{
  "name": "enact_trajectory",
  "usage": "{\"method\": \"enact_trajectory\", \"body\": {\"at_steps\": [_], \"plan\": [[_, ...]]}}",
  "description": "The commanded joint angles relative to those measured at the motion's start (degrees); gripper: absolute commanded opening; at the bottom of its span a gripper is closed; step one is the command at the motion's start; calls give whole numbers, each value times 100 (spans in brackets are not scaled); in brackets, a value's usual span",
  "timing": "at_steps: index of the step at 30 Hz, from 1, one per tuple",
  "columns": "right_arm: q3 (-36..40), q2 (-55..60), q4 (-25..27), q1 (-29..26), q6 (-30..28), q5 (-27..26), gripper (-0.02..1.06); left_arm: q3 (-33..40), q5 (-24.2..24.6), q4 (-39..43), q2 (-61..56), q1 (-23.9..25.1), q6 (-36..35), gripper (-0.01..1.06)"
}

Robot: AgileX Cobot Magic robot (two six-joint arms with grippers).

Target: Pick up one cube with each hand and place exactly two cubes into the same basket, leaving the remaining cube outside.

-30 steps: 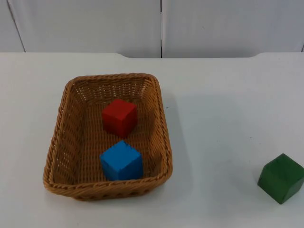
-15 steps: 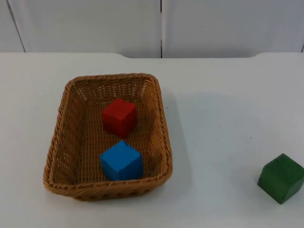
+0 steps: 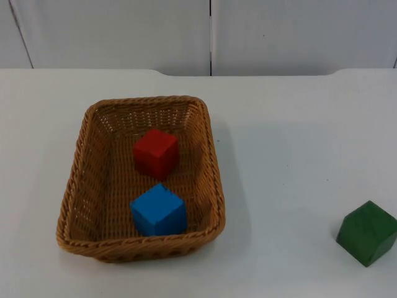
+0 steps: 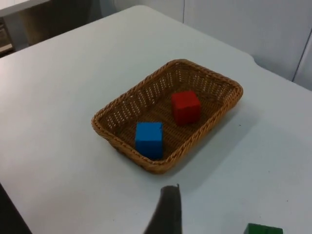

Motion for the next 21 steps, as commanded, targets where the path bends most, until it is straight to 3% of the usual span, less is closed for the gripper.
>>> {"method": "enact_trajectory", "body": {"at_steps": [1,7,14,21], "plan": [[148,-303,-69,-2,123,82,71,125,14,19,-24,3,-41,84],[457,-1070,-84,-2,311,486,71,143,-15,29,-24,3,-26,84],[668,-1786,-618,-2,822,1107,71,177,-15,134,-24,3,-8,84],[967,-2069,-633,-2,854,1375,71,180,7,209,-24,3,20,84]]}}
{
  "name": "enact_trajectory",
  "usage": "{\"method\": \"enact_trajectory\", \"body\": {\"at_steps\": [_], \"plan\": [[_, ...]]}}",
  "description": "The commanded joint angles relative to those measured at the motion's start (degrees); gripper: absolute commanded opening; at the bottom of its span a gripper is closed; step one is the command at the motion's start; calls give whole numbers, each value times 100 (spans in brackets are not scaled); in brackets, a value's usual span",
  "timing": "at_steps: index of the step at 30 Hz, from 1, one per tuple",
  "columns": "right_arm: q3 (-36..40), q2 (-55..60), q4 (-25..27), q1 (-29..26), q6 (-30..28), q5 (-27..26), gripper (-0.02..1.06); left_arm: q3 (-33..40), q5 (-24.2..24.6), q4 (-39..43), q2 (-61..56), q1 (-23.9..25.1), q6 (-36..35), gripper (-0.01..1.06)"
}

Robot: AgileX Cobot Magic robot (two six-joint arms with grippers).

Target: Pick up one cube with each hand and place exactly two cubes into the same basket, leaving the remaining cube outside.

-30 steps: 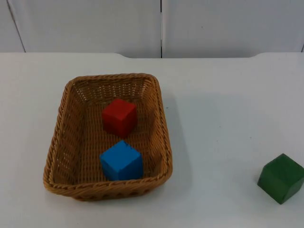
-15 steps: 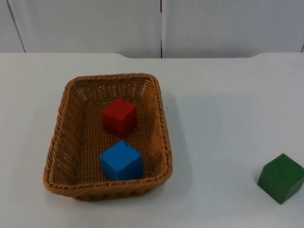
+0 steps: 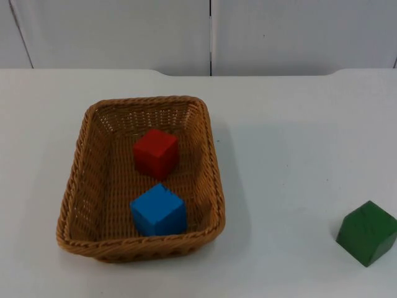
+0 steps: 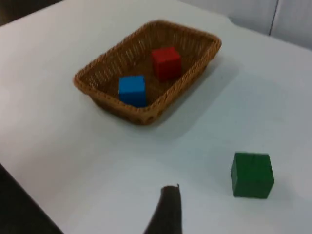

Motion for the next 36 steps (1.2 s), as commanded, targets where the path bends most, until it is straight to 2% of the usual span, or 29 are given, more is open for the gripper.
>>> {"method": "enact_trajectory", "body": {"at_steps": [1,28,30,32,33,34,36], "plan": [[114,-20,1,-2,25,91,71,35,-16,61,-24,3,19,84],[103,-20,-13,-2,14,91,73,142,48,26,-24,3,43,84],[103,-20,-13,-2,14,91,81,142,48,26,-24,3,43,88],[103,-20,-13,-2,2,91,90,142,48,26,-24,3,43,97],[103,-20,-13,-2,2,91,90,142,48,26,-24,3,43,97],[103,-20,-13,-2,-16,91,96,142,48,51,-24,3,43,103],[103,-20,-22,-2,-12,91,105,142,48,92,-24,3,43,105]]}}
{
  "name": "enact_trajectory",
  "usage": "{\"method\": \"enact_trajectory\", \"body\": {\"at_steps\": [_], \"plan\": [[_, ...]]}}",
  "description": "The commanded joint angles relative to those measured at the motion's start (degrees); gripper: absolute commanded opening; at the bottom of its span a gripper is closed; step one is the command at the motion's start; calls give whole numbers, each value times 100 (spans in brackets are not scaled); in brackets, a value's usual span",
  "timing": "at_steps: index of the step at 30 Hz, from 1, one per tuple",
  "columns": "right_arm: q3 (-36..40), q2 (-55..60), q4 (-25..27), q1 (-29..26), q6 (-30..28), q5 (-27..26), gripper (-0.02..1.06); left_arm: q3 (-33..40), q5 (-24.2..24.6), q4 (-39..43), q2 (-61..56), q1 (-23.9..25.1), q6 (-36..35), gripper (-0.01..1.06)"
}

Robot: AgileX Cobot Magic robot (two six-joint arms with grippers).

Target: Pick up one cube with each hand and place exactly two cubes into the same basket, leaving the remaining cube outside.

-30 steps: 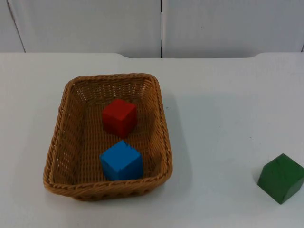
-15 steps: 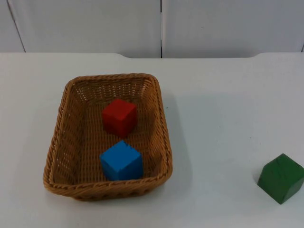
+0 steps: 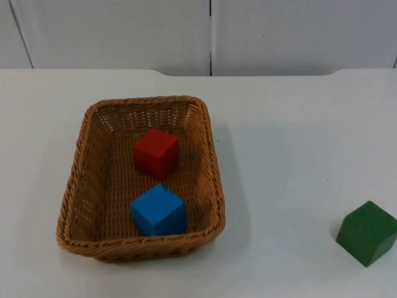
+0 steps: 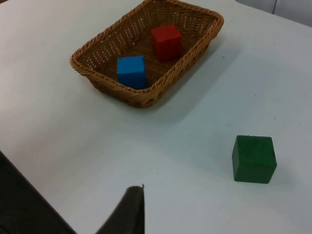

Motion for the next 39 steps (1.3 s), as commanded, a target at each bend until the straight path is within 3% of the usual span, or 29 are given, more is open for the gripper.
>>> {"method": "enact_trajectory", "body": {"at_steps": [1,28,39], "plan": [[8,-20,-48,-2,-55,-6,105,23,20,31,-24,3,20,105],[8,-20,-4,-2,-121,-6,105,23,20,50,-24,3,20,105],[8,-20,-22,-2,135,-6,105,23,20,50,-24,3,20,105]]}}
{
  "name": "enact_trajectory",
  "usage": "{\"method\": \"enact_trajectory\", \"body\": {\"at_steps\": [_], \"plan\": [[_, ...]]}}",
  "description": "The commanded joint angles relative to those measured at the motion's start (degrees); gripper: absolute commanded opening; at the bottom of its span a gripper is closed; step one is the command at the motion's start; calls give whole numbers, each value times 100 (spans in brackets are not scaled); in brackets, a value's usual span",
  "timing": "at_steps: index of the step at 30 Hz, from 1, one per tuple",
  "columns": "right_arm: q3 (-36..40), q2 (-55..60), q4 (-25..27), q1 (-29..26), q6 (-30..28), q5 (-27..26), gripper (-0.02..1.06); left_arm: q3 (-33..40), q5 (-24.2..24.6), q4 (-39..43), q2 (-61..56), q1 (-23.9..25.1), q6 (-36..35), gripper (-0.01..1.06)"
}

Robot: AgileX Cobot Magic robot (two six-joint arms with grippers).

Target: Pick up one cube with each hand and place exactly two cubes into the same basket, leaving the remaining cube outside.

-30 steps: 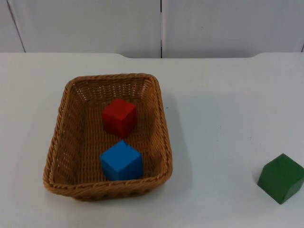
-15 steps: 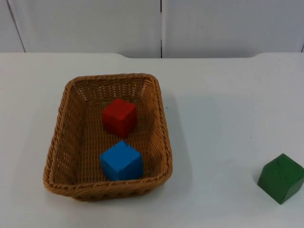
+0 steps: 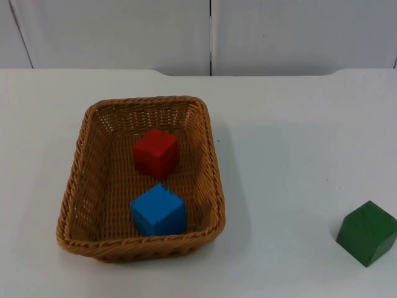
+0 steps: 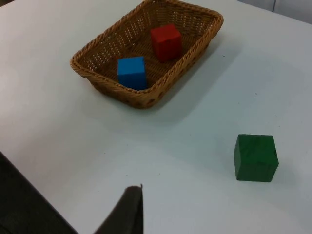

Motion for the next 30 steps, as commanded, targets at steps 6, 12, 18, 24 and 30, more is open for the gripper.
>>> {"method": "enact_trajectory", "body": {"at_steps": [6,12,18,24,30], "plan": [[8,-20,-19,-2,23,-6,105,23,20,22,-24,3,20,105],[8,-20,-19,-2,23,-16,105,23,20,22,-24,3,20,105],[8,-20,2,-139,23,-16,105,23,20,22,-24,3,20,105],[8,-20,2,-629,23,-16,105,23,20,22,-24,3,20,105],[8,-20,2,-1085,23,-16,105,23,20,22,-24,3,20,105]]}}
